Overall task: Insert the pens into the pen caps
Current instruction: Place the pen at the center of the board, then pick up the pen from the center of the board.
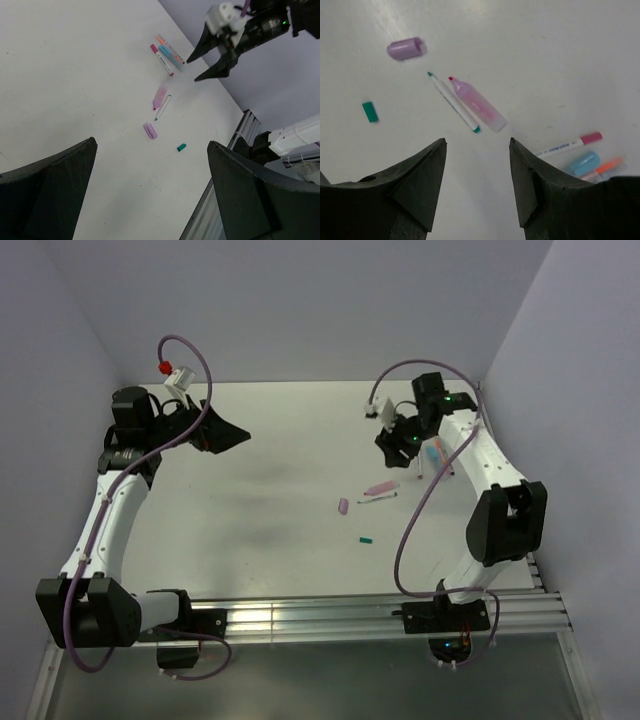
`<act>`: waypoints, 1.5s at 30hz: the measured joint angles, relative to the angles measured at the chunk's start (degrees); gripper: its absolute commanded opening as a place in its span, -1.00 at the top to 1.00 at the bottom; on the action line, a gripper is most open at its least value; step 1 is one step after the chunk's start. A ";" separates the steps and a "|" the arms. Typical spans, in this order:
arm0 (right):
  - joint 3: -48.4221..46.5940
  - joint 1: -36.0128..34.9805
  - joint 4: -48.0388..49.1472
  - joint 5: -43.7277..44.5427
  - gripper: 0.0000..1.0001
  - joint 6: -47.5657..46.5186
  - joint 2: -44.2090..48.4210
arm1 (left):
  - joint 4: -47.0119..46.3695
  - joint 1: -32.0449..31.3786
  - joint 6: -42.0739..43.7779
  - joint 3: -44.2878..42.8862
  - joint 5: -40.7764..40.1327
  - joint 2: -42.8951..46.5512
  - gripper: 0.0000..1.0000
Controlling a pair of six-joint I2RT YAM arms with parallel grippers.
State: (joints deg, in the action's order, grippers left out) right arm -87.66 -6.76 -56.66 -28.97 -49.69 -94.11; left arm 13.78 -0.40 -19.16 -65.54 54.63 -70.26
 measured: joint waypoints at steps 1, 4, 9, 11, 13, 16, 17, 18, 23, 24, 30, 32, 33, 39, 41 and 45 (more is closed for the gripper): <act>1.49 -1.40 -0.46 0.13 -0.18 -2.91 -0.61 | -0.15 0.00 -0.02 0.00 0.39 -0.28 -0.99; 5.38 -5.14 -1.25 1.95 -0.11 -9.55 -2.60 | -0.57 0.00 -0.07 0.00 1.84 -1.27 -0.99; 8.57 -9.92 -0.98 5.64 -0.08 -16.63 -6.62 | -0.92 0.00 -0.48 0.00 5.29 -2.64 -0.99; 8.68 -10.36 -0.37 6.62 -0.04 -18.40 -8.35 | -0.96 0.00 -0.55 0.00 5.88 -2.93 -0.99; 9.49 -10.36 0.66 7.63 -0.01 -19.56 -9.35 | -0.94 0.00 -0.44 0.00 6.21 -2.99 -0.99; 11.89 -10.43 2.23 9.22 -0.01 -20.92 -9.92 | -0.87 0.00 -0.15 0.00 6.80 -3.08 -0.99; 12.98 -10.51 2.93 9.79 -0.01 -21.24 -9.92 | -0.87 0.00 -0.09 -0.02 7.02 -3.15 -0.99; 14.10 -10.64 3.54 10.38 -0.01 -21.62 -9.92 | -0.83 0.00 0.00 -0.04 7.10 -3.32 -0.99; 16.55 -11.69 5.29 11.85 -0.06 -22.18 -10.67 | -0.57 0.00 0.07 -0.07 7.50 -4.17 -0.99; 16.55 -11.78 5.92 11.91 -0.06 -22.16 -10.84 | -0.48 0.00 0.17 -0.07 7.52 -4.28 -0.99; 16.52 -11.87 8.11 12.50 -0.06 -22.21 -11.06 | 0.55 0.00 0.94 -0.07 7.63 -4.39 -0.99; 16.52 -11.89 8.28 12.94 -0.04 -22.25 -11.17 | 0.70 0.00 1.09 -0.07 7.69 -4.55 -0.99; 16.52 -12.02 8.35 13.14 -0.04 -22.32 -11.28 | 0.72 0.00 1.09 -0.07 7.69 -4.63 -0.99; 17.31 -12.20 9.40 13.55 0.10 -22.86 -11.45 | 1.31 0.00 1.57 -0.31 7.69 -5.66 -0.99; 18.21 -12.33 9.81 13.57 0.10 -22.99 -11.45 | 1.53 0.00 1.64 -0.33 7.69 -5.77 -0.99; 19.54 -12.57 10.23 13.94 0.11 -23.28 -11.45 | 1.57 0.00 1.73 -0.37 7.72 -5.77 -0.99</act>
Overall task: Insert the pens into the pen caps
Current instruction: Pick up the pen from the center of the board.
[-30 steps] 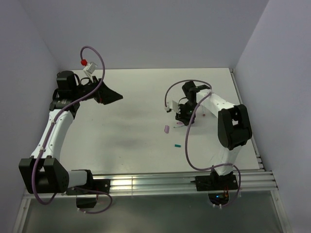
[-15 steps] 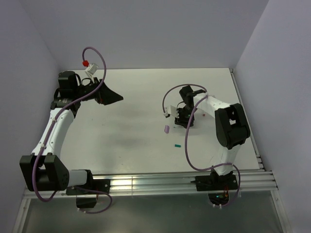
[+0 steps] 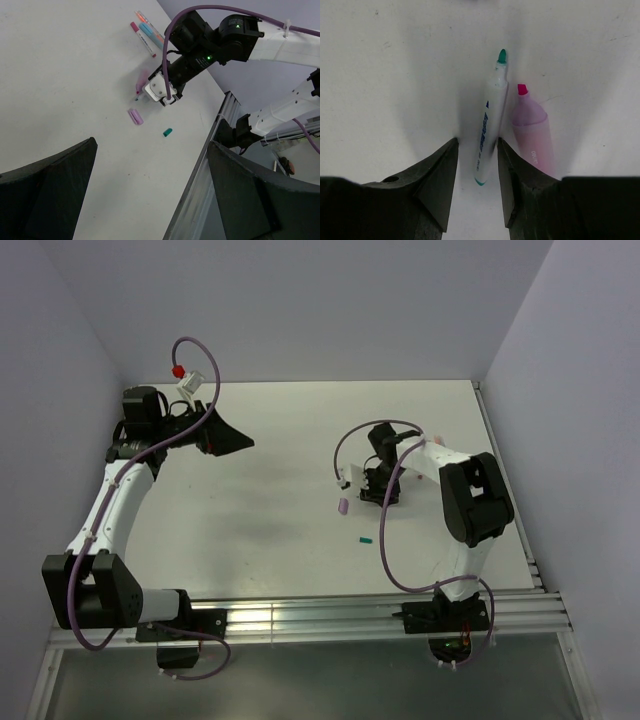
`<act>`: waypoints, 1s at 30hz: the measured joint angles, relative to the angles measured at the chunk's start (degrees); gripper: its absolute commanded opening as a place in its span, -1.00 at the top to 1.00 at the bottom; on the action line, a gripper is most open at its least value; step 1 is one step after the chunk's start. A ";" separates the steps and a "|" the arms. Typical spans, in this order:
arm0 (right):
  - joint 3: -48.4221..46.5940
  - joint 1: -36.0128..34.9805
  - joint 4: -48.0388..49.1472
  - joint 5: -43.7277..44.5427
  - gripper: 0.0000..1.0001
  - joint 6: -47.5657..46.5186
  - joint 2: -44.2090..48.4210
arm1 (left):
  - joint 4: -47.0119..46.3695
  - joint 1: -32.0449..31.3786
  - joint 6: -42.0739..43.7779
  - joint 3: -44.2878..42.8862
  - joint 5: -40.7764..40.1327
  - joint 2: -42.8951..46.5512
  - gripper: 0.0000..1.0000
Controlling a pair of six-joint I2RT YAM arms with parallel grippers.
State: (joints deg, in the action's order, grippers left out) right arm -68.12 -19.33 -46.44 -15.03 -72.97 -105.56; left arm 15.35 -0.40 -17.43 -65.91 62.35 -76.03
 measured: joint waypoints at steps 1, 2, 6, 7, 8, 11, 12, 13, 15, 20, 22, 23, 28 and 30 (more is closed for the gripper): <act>0.00 -0.04 0.24 0.09 0.11 0.00 0.00 | 0.00 0.00 0.00 0.00 0.00 0.00 -0.99; 0.00 -0.07 0.39 0.22 0.10 0.00 0.00 | 0.02 0.00 0.00 0.00 0.00 0.00 -0.99; 0.00 -0.42 0.57 0.66 0.14 0.04 -0.13 | 0.22 0.00 0.04 -0.07 0.00 0.00 -0.99; 0.00 -0.50 0.57 0.74 0.18 0.04 -0.13 | 0.31 0.00 0.04 -0.15 -0.02 0.00 -0.99; -0.02 -0.59 0.61 0.87 0.34 0.13 -0.13 | 0.39 0.00 0.00 -0.26 -0.02 0.00 -0.99; -0.02 -0.98 1.07 1.14 0.90 0.74 -0.13 | 0.39 0.00 -0.20 -0.63 -0.02 0.00 -0.99; -0.04 -1.16 1.20 1.42 0.98 1.25 -0.13 | 0.39 0.00 -0.26 -0.72 -0.02 0.00 -0.99; -0.07 -1.29 1.27 1.68 1.00 1.77 -0.13 | 0.42 0.00 -0.28 -0.79 -0.02 0.00 -0.99; -0.20 -1.44 1.20 2.03 1.00 3.19 -0.13 | 0.55 0.00 -0.24 -1.05 -0.04 0.00 -0.99; -2.12 -1.05 -1.27 0.92 1.00 7.17 0.44 | 0.37 0.00 -0.52 -1.33 -0.15 0.26 -0.99; -5.66 -0.52 -4.15 -1.14 1.00 9.51 1.25 | -0.37 0.00 -1.31 -1.22 -0.31 1.11 -0.99; -7.82 -0.17 -5.31 -2.49 1.00 10.84 1.75 | -0.98 0.00 -1.75 -1.18 -0.35 1.70 -0.97; -22.88 1.81 -8.63 -15.74 1.00 22.95 5.77 | -6.14 0.00 -6.49 -1.09 -0.37 4.11 -0.84; -27.71 1.90 -8.92 -21.62 1.00 28.63 7.87 | -12.00 0.00 -11.15 0.28 -0.17 4.81 -0.69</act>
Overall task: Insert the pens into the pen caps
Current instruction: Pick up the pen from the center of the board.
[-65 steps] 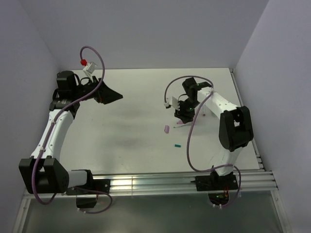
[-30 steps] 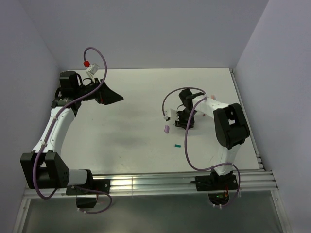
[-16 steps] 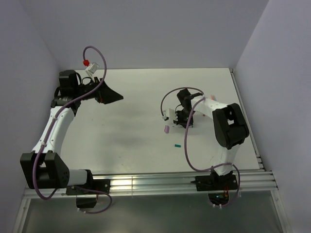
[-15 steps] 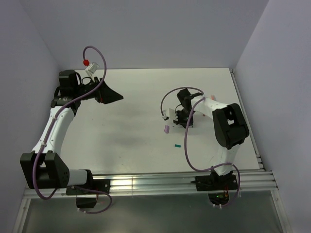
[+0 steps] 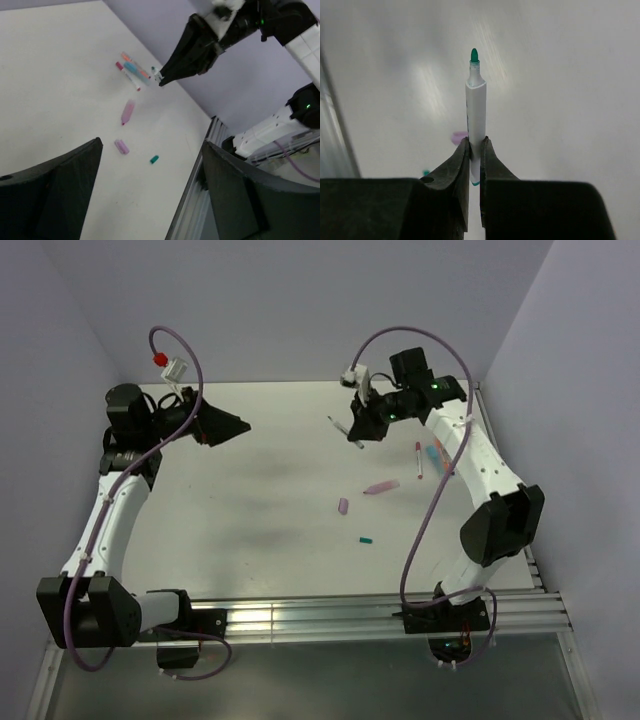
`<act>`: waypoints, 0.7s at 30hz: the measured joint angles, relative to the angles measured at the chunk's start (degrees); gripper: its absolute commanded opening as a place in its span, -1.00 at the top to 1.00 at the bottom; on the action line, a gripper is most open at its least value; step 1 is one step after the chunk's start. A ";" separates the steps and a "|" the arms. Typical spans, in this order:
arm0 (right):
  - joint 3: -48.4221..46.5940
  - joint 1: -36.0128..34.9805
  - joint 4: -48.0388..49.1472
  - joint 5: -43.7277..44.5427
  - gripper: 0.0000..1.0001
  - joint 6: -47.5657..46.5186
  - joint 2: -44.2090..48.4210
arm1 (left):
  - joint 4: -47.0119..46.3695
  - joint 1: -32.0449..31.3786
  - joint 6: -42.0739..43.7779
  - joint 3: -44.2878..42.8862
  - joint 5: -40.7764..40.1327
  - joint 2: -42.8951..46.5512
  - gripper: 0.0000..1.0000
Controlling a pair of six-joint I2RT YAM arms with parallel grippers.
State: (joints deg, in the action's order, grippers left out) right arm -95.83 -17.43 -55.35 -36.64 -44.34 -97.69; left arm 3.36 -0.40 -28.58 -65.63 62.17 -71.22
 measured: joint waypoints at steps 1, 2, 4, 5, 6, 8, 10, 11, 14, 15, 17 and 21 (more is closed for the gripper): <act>-2.62 -0.17 0.20 -4.24 1.00 4.15 1.11 | -2.95 0.02 -3.04 0.98 0.02 0.35 -0.68; -4.09 -0.37 0.70 -7.06 1.00 7.13 1.88 | -6.01 0.07 -6.05 1.95 0.04 0.59 -0.65; -5.53 -1.03 2.38 -13.11 1.00 13.57 3.45 | -13.60 0.00 -12.94 4.68 0.00 0.94 -0.59; -5.51 -1.64 3.76 -15.85 1.00 17.22 4.26 | -16.70 -0.15 -15.45 5.81 -0.09 1.01 -0.57; -5.22 -2.38 5.35 -18.12 1.00 20.83 4.76 | -20.13 -0.42 -18.38 7.10 -0.15 1.01 -0.55; -4.22 -4.09 9.18 -21.66 1.00 27.47 5.20 | -24.11 -1.62 -22.21 8.57 -0.61 1.01 -0.53; -2.16 -6.10 12.96 -23.89 1.00 33.14 5.57 | -27.08 -3.61 -24.90 9.16 -0.98 1.01 -0.52; -1.09 -6.75 14.51 -24.48 1.00 35.32 5.68 | -28.72 -4.76 -26.12 9.31 -1.03 1.01 -0.51; 3.08 -8.98 20.15 -26.18 1.00 43.21 6.21 | -33.48 -7.41 -29.22 10.38 -1.44 1.22 -0.50; 3.82 -9.40 21.33 -26.40 1.00 44.78 6.29 | -34.56 -8.11 -29.70 10.88 -1.62 1.38 -0.51; 4.90 -10.12 23.56 -26.73 1.00 48.09 6.36 | -36.20 -9.51 -30.75 11.80 -2.27 1.51 -0.50; 5.66 -11.19 28.00 -27.71 1.00 53.07 6.60 | -38.47 -11.45 -32.41 13.97 -3.52 1.53 -0.47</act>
State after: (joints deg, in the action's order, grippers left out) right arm -90.17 -28.62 -27.35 -64.36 8.73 -91.09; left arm -35.11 -11.86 -60.99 -51.66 58.65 -69.69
